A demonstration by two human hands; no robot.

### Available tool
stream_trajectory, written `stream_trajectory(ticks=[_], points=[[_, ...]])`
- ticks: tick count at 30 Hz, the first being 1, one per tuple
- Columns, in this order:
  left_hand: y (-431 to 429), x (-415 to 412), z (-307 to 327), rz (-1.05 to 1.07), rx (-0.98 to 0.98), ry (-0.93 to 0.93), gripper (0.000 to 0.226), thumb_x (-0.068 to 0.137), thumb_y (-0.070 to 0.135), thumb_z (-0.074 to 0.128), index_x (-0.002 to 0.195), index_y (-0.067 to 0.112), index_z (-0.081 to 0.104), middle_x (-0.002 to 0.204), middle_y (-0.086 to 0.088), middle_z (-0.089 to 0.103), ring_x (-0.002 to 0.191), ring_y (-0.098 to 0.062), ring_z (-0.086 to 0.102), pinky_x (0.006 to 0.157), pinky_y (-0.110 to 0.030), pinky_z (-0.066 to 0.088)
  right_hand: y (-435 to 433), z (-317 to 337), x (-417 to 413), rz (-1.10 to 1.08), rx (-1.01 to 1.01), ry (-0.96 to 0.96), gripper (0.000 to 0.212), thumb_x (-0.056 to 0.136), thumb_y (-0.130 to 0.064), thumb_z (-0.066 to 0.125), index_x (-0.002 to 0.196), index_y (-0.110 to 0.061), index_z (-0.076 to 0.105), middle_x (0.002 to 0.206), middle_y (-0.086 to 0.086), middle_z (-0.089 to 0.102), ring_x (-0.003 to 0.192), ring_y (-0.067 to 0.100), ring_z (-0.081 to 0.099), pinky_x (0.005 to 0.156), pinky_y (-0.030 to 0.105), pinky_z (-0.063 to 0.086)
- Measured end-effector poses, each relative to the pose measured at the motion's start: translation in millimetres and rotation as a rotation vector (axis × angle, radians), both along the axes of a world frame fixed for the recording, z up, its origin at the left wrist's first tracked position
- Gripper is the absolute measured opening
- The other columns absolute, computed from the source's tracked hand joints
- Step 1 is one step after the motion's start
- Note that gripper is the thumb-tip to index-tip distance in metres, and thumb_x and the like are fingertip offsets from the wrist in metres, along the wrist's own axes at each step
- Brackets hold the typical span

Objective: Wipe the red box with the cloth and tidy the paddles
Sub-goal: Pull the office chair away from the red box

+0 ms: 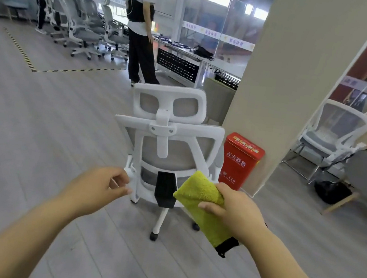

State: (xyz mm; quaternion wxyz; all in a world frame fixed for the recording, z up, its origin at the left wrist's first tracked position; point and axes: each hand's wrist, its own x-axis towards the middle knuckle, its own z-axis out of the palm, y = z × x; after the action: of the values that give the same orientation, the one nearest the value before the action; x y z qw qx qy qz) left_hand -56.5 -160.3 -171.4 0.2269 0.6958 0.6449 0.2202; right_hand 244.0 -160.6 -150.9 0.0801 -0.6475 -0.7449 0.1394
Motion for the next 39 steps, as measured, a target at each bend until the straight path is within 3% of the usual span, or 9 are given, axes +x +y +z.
stream_trajectory(ticks=[6,12,16,20,23,27,30,34,39], points=[[71,-8,-16,0.012,-0.062,0.036,0.010,0.082,0.044,0.065,0.085,0.037,0.059,0.087,0.017,0.063,0.081,0.001,0.059,0.071,-0.022,0.050,93,-12,-8,0.088,-0.088,-0.101,0.053,0.077,-0.065,0.059,0.118,-0.034,0.050,0.107,-0.006,0.061,0.101,0.018,0.056,0.075,0.031,0.045],[161,-32,-24,0.000,-0.081,0.013,0.010,0.083,0.040,0.065,0.087,0.035,0.058,0.090,0.016,0.063,0.082,-0.001,0.059,0.069,-0.020,0.046,179,-25,-34,0.098,-0.081,-0.116,0.032,0.086,-0.052,0.057,0.104,-0.026,0.054,0.101,-0.007,0.058,0.096,0.018,0.056,0.073,0.032,0.043],[230,-50,-29,-0.021,-0.059,0.023,0.013,0.082,0.038,0.066,0.091,0.034,0.057,0.094,0.016,0.062,0.088,-0.002,0.058,0.071,-0.022,0.045,238,-26,-51,0.137,0.012,-0.145,0.030,0.092,-0.033,0.053,0.120,-0.022,0.053,0.124,-0.004,0.046,0.105,0.019,0.052,0.076,0.031,0.042],[294,-63,-40,-0.030,0.027,0.108,0.031,0.083,0.033,0.067,0.112,0.029,0.057,0.113,0.012,0.054,0.109,-0.013,0.052,0.086,-0.028,0.043,290,-34,-58,0.178,0.116,-0.208,0.033,0.087,-0.019,0.060,0.119,-0.014,0.057,0.138,0.005,0.042,0.113,0.029,0.051,0.077,0.035,0.046],[334,-66,-50,-0.041,0.063,0.162,0.045,0.082,0.031,0.069,0.123,0.025,0.053,0.128,0.006,0.050,0.118,-0.020,0.045,0.096,-0.033,0.040,318,-35,-59,0.159,0.117,-0.197,0.034,0.084,-0.023,0.067,0.116,-0.016,0.060,0.144,0.010,0.038,0.109,0.035,0.057,0.074,0.038,0.049],[368,-68,-63,-0.083,0.075,0.271,0.050,0.081,0.034,0.069,0.127,0.025,0.053,0.135,0.002,0.050,0.128,-0.023,0.037,0.107,-0.038,0.033,343,-32,-61,0.103,-0.048,-0.211,0.053,0.093,-0.033,0.053,0.142,-0.027,0.033,0.156,-0.003,0.009,0.123,0.027,0.047,0.092,0.039,0.046],[381,-71,-69,-0.098,0.057,0.293,0.047,0.083,0.032,0.069,0.126,0.022,0.057,0.133,0.000,0.055,0.123,-0.027,0.046,0.102,-0.040,0.039,353,-33,-63,0.078,-0.083,-0.211,0.059,0.094,-0.034,0.052,0.146,-0.025,0.026,0.158,-0.007,0.003,0.123,0.026,0.047,0.094,0.038,0.045],[387,-72,-74,-0.095,0.094,0.226,0.034,0.084,0.020,0.068,0.117,0.015,0.065,0.122,-0.006,0.064,0.109,-0.032,0.058,0.091,-0.042,0.047,350,-45,-62,0.035,-0.097,-0.180,0.061,0.096,-0.035,0.048,0.149,-0.025,0.021,0.152,-0.005,0.017,0.124,0.023,0.044,0.098,0.036,0.042],[382,-66,-74,-0.089,0.156,0.196,0.027,0.081,0.012,0.070,0.108,0.009,0.070,0.112,-0.011,0.068,0.100,-0.036,0.062,0.082,-0.042,0.049,341,-55,-60,-0.043,-0.081,-0.106,0.060,0.096,-0.036,0.048,0.148,-0.023,0.022,0.149,-0.004,0.020,0.120,0.025,0.048,0.094,0.035,0.043]])
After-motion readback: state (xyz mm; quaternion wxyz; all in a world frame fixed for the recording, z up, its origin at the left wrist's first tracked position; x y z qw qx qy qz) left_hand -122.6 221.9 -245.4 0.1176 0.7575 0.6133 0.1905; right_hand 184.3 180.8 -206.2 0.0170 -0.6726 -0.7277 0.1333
